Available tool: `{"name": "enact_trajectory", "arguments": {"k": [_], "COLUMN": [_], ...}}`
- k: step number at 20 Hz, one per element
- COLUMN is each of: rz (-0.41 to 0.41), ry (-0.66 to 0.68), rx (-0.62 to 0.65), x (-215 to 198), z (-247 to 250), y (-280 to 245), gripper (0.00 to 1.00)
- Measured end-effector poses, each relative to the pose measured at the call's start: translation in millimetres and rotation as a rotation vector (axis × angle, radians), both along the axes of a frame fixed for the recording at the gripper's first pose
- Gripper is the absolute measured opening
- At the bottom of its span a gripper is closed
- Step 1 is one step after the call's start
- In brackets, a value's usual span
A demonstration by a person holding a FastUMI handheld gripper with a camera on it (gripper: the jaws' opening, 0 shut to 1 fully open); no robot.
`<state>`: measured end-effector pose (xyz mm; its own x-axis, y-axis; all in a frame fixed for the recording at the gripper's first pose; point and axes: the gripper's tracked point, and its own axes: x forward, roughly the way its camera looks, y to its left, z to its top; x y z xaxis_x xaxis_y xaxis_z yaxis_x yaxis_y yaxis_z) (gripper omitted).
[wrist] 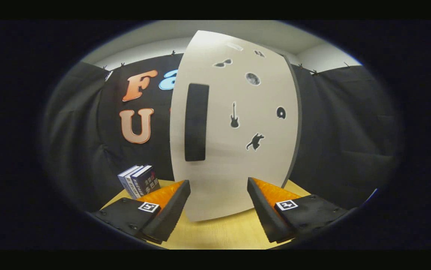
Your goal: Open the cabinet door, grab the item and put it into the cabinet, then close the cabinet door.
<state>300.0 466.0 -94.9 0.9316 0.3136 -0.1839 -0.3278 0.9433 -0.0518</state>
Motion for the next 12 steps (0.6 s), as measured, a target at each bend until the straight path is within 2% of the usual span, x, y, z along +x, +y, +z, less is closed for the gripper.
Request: {"name": "enact_trajectory", "arguments": {"k": [6,12], "rz": [-0.09,-0.173], "ry": [-0.058,-0.095], "rx": [0.032,0.051], "x": [-35.5,-58.8], "z": [49.4,70.2], "y": [-58.2,-104.3], "gripper": [0.98,0.98]}}
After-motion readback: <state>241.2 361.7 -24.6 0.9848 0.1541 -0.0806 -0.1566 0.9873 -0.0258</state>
